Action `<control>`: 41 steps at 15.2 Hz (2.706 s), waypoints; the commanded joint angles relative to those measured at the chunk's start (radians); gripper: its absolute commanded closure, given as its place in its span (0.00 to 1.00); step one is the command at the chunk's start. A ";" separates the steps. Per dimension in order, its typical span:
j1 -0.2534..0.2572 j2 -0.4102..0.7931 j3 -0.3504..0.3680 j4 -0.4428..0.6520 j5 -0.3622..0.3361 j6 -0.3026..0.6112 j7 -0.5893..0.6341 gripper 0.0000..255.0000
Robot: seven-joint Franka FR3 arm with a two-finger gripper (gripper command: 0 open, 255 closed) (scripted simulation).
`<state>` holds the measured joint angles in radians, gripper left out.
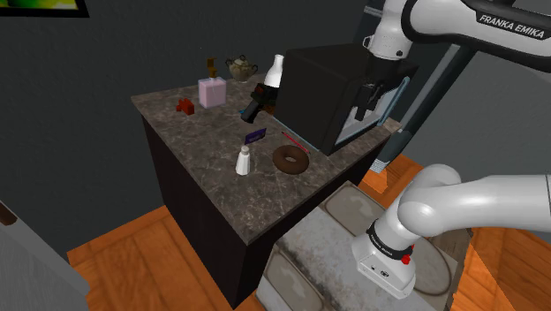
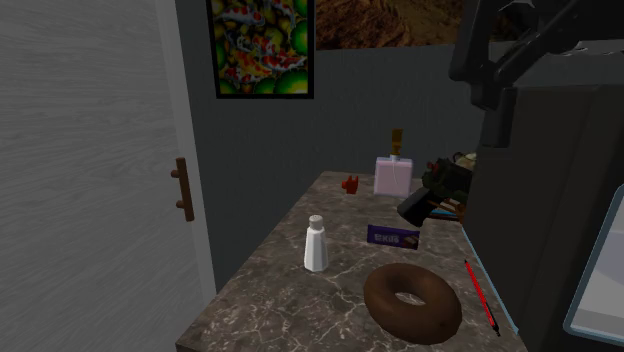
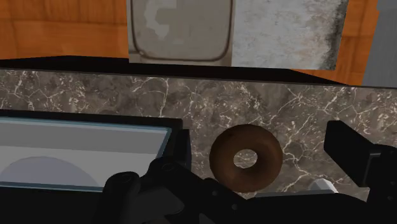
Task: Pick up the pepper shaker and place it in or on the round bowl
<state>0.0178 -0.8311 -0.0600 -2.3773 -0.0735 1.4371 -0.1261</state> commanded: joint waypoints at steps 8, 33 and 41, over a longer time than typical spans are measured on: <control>0.037 0.123 0.111 -0.053 0.067 0.209 0.133 0.00; 0.085 0.886 0.402 0.247 -0.100 0.733 0.629 0.00; 0.083 0.926 0.396 0.214 -0.125 0.802 0.646 0.00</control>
<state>0.1005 0.0927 0.3360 -2.1620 -0.1976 2.2361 0.5187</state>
